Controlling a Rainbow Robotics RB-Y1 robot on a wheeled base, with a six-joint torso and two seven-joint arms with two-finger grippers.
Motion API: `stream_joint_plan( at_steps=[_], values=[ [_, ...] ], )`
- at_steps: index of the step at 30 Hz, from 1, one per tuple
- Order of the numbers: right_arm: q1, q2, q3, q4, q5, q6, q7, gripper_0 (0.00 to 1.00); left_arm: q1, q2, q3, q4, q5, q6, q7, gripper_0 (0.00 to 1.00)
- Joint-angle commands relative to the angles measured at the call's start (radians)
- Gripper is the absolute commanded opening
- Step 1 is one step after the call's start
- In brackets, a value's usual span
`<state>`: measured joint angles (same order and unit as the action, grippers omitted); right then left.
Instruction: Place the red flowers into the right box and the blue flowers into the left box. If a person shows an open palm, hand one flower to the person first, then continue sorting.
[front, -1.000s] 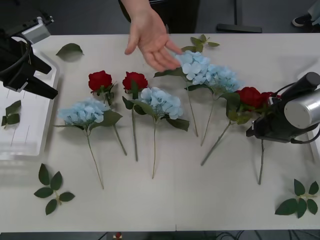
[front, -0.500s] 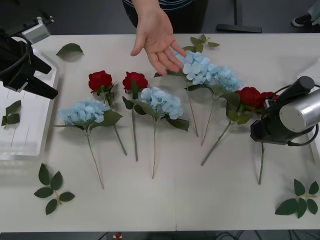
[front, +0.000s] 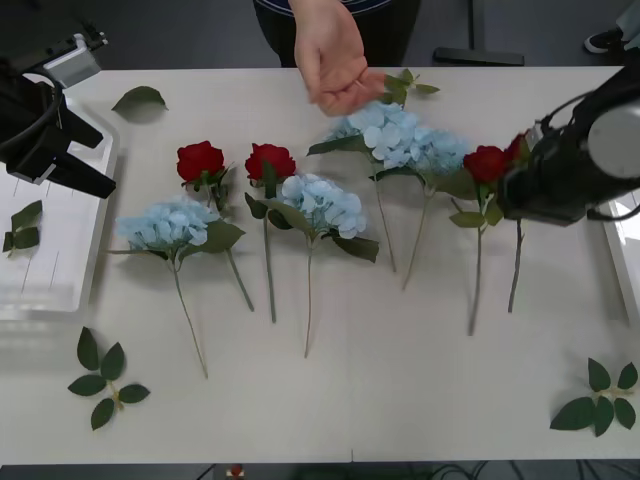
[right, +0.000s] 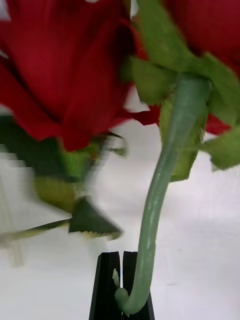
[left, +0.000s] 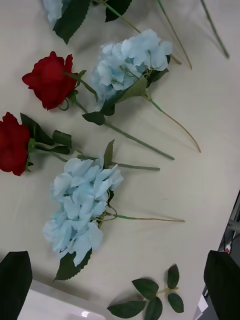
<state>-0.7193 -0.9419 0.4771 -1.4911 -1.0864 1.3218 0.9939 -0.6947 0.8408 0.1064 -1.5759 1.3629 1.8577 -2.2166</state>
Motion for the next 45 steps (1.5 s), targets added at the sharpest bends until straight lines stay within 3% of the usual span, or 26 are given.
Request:
stream_joint_plan(
  at_steps=[1, 5, 12, 21, 27, 30, 35, 45],
  values=[
    [-0.204, -0.113, -0.025, -0.057, -0.067, 0.048, 0.017, 0.00, -0.011, 0.046, 0.012, -0.029, 0.012, -0.003, 0.021, 1.00],
    [-0.331, -0.147, -0.025, -0.084, -0.081, 0.065, 0.026, 0.00, -0.011, 0.046, 0.012, -0.029, 0.012, -0.003, 0.021, 1.00],
    [-0.342, -0.141, -0.025, -0.175, 0.008, 0.040, 0.026, 0.00, -0.011, 0.046, 0.012, -0.029, 0.012, -0.003, 0.021, 1.00],
    [-0.342, -0.107, -0.029, -0.242, 0.152, -0.340, -0.051, 0.00, -0.011, 0.046, 0.012, -0.029, 0.012, -0.003, 0.021, 1.00],
    [-0.342, -0.014, -0.029, -0.187, 0.388, -0.636, -0.064, 0.00, -0.011, 0.046, 0.012, -0.029, 0.012, -0.003, 0.021, 1.00],
    [-0.344, 0.057, -0.029, -0.150, 0.543, -0.699, -0.066, 0.00, -0.011, 0.046, 0.012, -0.029, 0.012, -0.003, 0.021, 1.00],
    [-0.377, 0.213, -0.029, -0.066, 0.772, -0.708, -0.080, 0.00, -0.011, 0.046, 0.012, -0.029, 0.012, -0.003, 0.021, 1.00],
    [-0.496, 0.388, -0.029, 0.154, 0.924, -0.708, -0.106, 0.00, -0.011, 0.046, 0.012, -0.029, 0.012, -0.003, 0.021, 1.00]
  ],
)
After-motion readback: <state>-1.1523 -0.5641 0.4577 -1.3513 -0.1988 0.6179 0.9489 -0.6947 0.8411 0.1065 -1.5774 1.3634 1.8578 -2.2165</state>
